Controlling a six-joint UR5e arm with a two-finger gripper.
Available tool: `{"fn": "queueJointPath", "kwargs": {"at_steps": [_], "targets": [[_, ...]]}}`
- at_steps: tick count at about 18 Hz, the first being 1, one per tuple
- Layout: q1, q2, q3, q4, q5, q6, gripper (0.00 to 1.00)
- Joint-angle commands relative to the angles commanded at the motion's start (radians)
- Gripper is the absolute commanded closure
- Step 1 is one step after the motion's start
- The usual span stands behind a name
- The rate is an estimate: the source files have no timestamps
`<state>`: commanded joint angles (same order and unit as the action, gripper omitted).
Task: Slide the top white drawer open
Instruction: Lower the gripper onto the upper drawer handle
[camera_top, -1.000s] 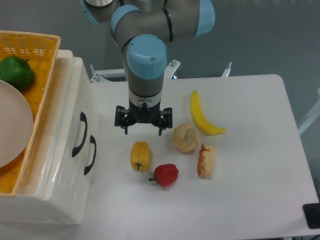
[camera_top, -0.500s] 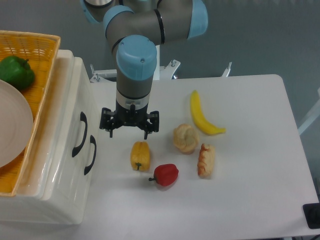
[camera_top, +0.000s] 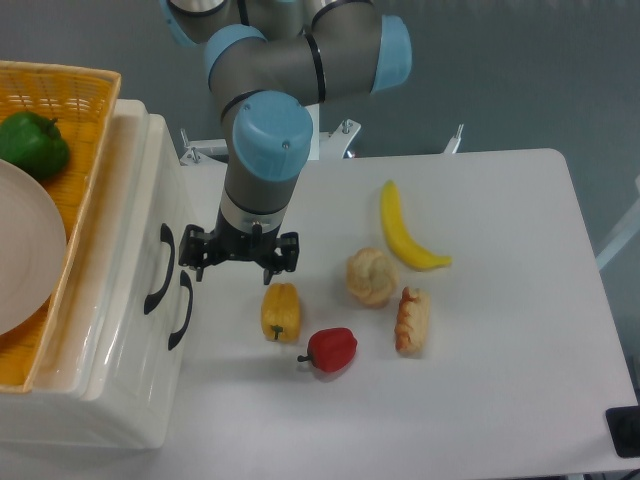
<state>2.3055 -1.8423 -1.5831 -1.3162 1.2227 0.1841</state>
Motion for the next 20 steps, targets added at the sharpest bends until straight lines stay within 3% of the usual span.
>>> {"fn": "queueJointPath", "kwargs": {"at_steps": [9,13,20], "targets": [[0.028,0.003,0.006,-0.008,-0.040,0.002,0.00],[0.045,0.002,0.021,-0.058,-0.071,0.009,0.00],[0.037,0.011,0.029,-0.064,-0.097,0.008,0.00]]}}
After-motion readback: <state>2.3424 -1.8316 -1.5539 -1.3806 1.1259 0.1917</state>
